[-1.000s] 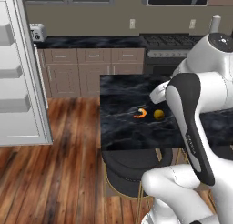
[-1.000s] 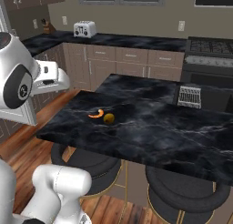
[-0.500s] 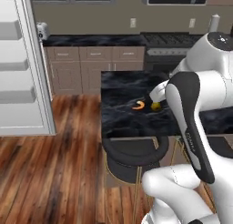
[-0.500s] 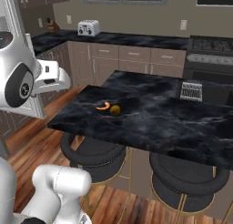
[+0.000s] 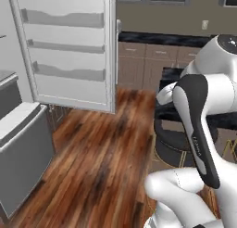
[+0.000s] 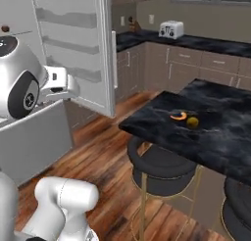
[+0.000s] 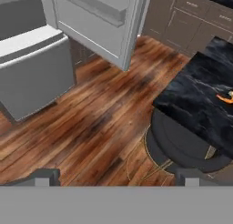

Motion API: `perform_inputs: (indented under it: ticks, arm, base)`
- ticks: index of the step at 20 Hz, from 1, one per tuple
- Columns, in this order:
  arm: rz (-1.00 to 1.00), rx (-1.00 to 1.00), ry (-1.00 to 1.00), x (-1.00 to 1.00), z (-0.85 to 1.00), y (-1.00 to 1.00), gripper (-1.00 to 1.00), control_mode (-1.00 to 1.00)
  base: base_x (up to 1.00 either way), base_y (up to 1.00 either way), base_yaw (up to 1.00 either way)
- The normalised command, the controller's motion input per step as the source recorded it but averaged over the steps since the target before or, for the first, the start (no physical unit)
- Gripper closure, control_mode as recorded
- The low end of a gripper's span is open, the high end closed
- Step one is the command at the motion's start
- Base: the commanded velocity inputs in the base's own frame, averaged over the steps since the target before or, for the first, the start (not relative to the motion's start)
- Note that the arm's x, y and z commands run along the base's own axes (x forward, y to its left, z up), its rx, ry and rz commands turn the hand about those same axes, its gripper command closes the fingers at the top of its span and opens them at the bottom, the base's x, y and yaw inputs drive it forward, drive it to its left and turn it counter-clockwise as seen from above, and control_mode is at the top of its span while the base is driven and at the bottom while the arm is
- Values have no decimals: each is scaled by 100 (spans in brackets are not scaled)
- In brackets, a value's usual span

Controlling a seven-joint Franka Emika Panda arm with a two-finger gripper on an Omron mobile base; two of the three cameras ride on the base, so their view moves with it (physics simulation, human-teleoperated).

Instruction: Open the fridge, remove the apple, lemon, and shrimp, and place them on any counter.

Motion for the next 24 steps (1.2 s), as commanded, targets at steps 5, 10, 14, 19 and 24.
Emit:
perform_inputs:
  ticks: [5,10,14,19,24]
  arm:
    - [0,0,0,0,0,0,-100,100]
    - [0,0,0,0,0,0,-100,100]
    - [0,0,0,0,0,0,-100,100]
    - [0,0,0,0,0,0,-100,100]
    - [0,0,0,0,0,0,-100,100]
  base:
    - [-6,68,92]
    - [33,43,77]
    - [72,30,43]
    - [60,0,20]
    - [39,-24,0]
